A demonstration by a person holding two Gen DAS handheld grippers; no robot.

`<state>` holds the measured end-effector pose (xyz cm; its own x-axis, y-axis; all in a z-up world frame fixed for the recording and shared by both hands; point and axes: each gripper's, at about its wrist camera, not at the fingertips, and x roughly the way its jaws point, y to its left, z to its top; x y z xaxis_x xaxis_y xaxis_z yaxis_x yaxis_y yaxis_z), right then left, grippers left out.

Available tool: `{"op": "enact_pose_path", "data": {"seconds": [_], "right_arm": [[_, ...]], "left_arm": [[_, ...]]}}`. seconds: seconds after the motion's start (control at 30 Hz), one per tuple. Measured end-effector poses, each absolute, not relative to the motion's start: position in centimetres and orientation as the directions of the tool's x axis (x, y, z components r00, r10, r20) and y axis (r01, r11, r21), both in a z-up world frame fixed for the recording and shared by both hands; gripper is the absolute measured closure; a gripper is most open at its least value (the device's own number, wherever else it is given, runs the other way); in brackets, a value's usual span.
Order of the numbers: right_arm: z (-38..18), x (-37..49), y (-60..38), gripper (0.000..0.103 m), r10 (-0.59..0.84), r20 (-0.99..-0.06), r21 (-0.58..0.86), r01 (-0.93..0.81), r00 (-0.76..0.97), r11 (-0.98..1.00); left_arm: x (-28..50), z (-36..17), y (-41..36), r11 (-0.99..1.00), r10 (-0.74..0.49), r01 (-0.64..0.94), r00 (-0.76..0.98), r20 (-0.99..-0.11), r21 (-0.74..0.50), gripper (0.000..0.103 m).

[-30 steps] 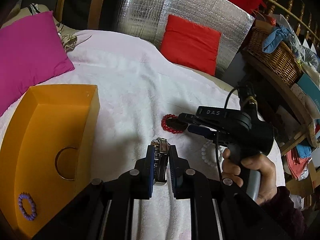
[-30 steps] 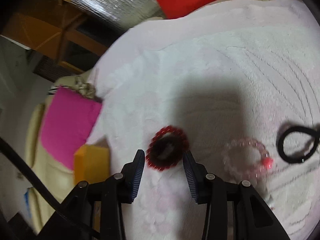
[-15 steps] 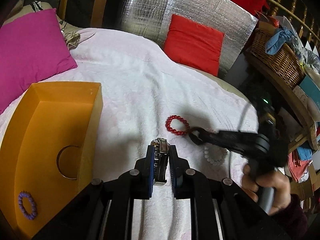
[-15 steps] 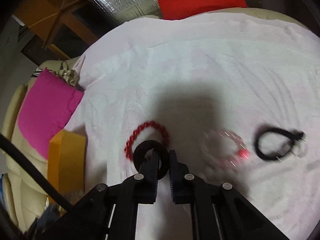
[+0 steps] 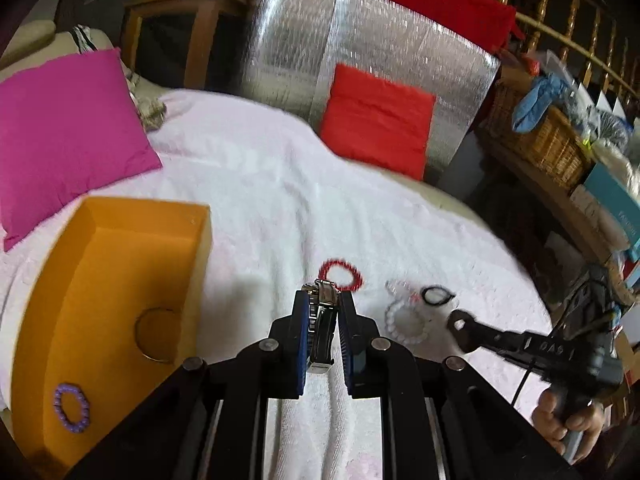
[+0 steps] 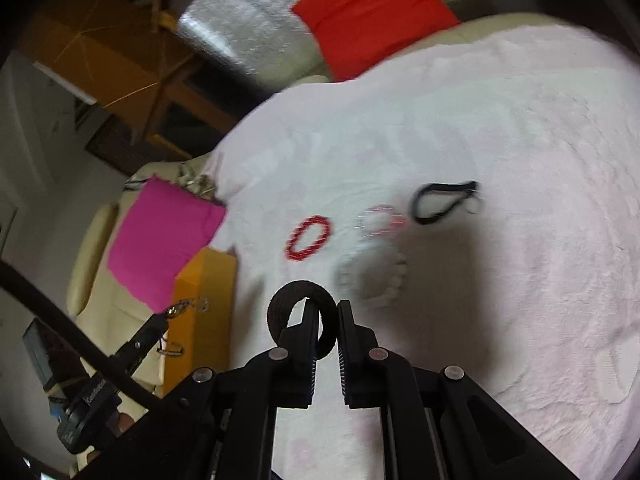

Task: Organize jewelry
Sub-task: 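Lower the watch and dark stone into the orange box and open both grippers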

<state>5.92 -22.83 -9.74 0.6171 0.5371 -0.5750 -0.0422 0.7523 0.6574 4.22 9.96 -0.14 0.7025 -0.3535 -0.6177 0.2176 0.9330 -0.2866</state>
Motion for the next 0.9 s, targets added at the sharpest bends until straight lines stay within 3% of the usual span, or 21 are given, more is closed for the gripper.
{"op": "enact_pose_path", "data": {"seconds": [0.27, 0.5, 0.63, 0.67, 0.73, 0.77, 0.83, 0.9], "right_arm": [[-7.0, 8.2, -12.4, 0.093, 0.604, -0.575, 0.613, -0.198, 0.552, 0.765], [-5.6, 11.2, -0.6, 0.093, 0.611, -0.599, 0.538, -0.306, 0.518, 0.786], [-6.4, 13.1, 3.1, 0.089, 0.606, -0.602, 0.547, -0.284, 0.521, 0.788], [-6.8, 13.9, 3.8, 0.087, 0.614, -0.592, 0.57, -0.267, 0.522, 0.777], [-7.6, 14.9, 4.2, 0.062, 0.639, -0.566, 0.62, -0.241, 0.521, 0.746], [-7.9, 15.2, 3.8, 0.043, 0.636, -0.563, 0.638, -0.211, 0.528, 0.74], [-8.2, 15.0, 2.5, 0.039, 0.648, -0.521, 0.681, -0.187, 0.555, 0.708], [-8.0, 14.6, 1.3, 0.039, 0.64, -0.518, 0.667, -0.2, 0.568, 0.718]], "left_arm": [[2.1, 1.8, 16.0, 0.972, -0.194, 0.075, 0.796, -0.573, -0.225, 0.088], [3.8, -2.4, 22.9, 0.969, -0.075, -0.106, 0.73, -0.679, -0.221, 0.088], [5.0, -4.8, 24.8, 0.956, -0.077, -0.16, 0.668, -0.741, -0.244, 0.088], [5.2, -5.0, 25.0, 0.953, -0.075, -0.173, 0.662, -0.745, -0.249, 0.087], [5.6, -5.0, 25.2, 0.947, -0.076, -0.187, 0.659, -0.748, -0.261, 0.081], [5.4, -5.0, 25.3, 0.946, -0.073, -0.191, 0.662, -0.746, -0.262, 0.069], [5.3, -4.9, 24.9, 0.949, -0.045, -0.203, 0.671, -0.74, -0.241, 0.058], [5.2, -4.8, 24.4, 0.956, -0.041, -0.189, 0.674, -0.738, -0.225, 0.058]]}}
